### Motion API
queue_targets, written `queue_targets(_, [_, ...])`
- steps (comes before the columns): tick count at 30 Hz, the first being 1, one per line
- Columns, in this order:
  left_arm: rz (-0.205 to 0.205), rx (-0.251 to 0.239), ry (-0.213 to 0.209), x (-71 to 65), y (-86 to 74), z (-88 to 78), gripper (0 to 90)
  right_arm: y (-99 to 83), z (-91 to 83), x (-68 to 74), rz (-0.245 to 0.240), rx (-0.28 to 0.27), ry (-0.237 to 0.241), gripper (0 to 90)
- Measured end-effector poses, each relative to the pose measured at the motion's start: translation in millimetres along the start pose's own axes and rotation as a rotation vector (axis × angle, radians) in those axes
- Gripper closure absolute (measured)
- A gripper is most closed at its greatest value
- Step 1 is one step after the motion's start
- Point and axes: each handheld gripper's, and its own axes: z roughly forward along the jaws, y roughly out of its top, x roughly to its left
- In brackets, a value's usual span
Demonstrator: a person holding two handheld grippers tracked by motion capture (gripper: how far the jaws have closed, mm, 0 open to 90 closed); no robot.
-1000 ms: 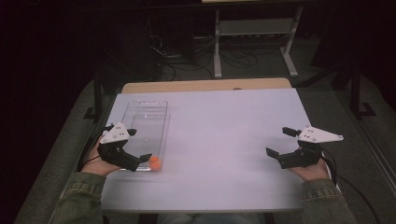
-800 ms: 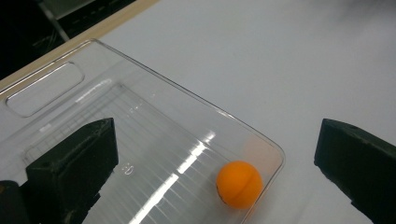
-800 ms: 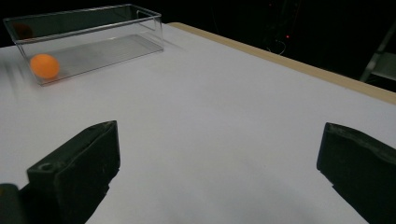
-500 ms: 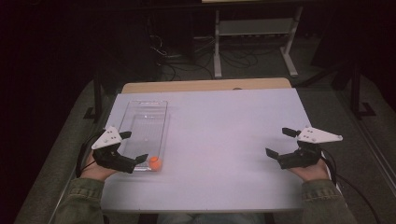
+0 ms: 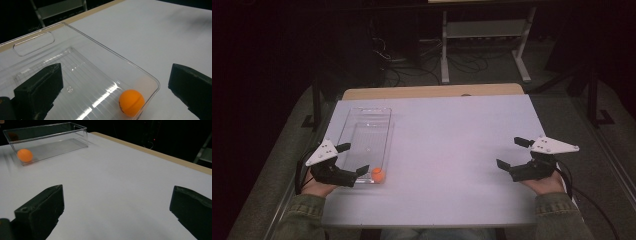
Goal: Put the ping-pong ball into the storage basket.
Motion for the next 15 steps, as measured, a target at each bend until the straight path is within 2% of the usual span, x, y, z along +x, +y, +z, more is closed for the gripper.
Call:
queue_targets(5, [-0.007, -0.024, 0.025, -2.1, -7.8, 0.2, 0.0, -0.6, -1.1, 0.7, 0.0, -0.002, 0.0, 0.0])
queue_targets(11, [-0.038, -0.047, 0.034, -1.7, -12.8, 0.6, 0.0, -1.2, -2.5, 1.9, 0.007, -0.007, 0.002, 0.0])
queue_targets(15, [-0.031, -0.052, 0.036, -2.6, -14.3, 0.9, 0.0, -1.9, -3.4, 1.8, 0.008, -0.011, 0.0, 0.0])
